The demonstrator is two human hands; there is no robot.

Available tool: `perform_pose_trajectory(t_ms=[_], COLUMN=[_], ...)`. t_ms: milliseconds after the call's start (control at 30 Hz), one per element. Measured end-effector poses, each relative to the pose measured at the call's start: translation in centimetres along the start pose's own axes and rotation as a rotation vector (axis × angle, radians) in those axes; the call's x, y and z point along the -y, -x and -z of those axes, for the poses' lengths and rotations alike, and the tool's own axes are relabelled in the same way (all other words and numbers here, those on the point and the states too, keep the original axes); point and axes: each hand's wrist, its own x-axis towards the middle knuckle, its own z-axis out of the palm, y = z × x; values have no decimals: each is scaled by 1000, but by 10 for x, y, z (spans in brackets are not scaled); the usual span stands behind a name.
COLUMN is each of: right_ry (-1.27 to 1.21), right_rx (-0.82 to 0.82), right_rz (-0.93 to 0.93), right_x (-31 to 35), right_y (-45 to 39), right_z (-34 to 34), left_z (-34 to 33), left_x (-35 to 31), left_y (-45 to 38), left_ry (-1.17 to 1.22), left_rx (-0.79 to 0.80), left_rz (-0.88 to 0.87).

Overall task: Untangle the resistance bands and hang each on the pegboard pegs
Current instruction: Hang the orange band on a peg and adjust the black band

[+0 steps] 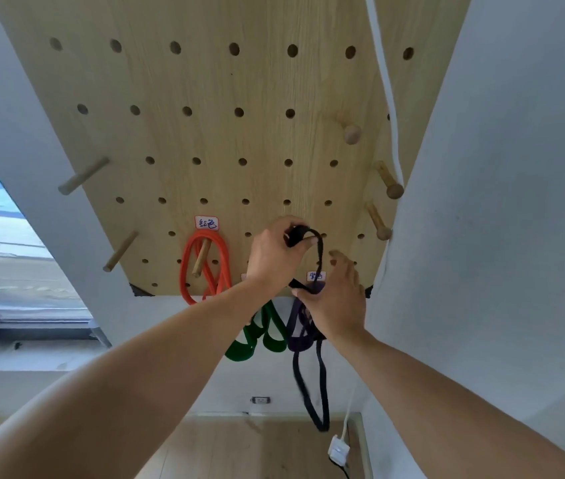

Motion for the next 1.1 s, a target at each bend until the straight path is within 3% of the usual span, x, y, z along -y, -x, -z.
perform_pose_trajectory(t_ms=[100,200,333,400,533,633,833,933,1100], right_ry=[-131,-397,-650,-710,-662,-456,-450,-496,-237], right_rx=[143,164,97,171,346,426,434,601,898], right_rz=[-73,-142,-155,-158,-70,8,-74,-101,24], right_x=[-1,-1,1,-1,-9,-11,-3,1,-22], right_y=[2,5,11,15,26,36,41,47,66], right_z=[-6,-8,8,15,24,25,20,17,7], left_z=[3,8,18,23,34,39,59,77,126], left_x=[-19,-34,-53,-60,-72,-79,-94,-95,-82], left_y=[7,14,21,23,26,28,30,33,38], left_ry=[-19,52,180,275,466,515,700,721,806], left_rx=[76,74,78,91,76,61,4,-24,-131], left_rz=[-70,-89,-15,75,202,231,234,232,261])
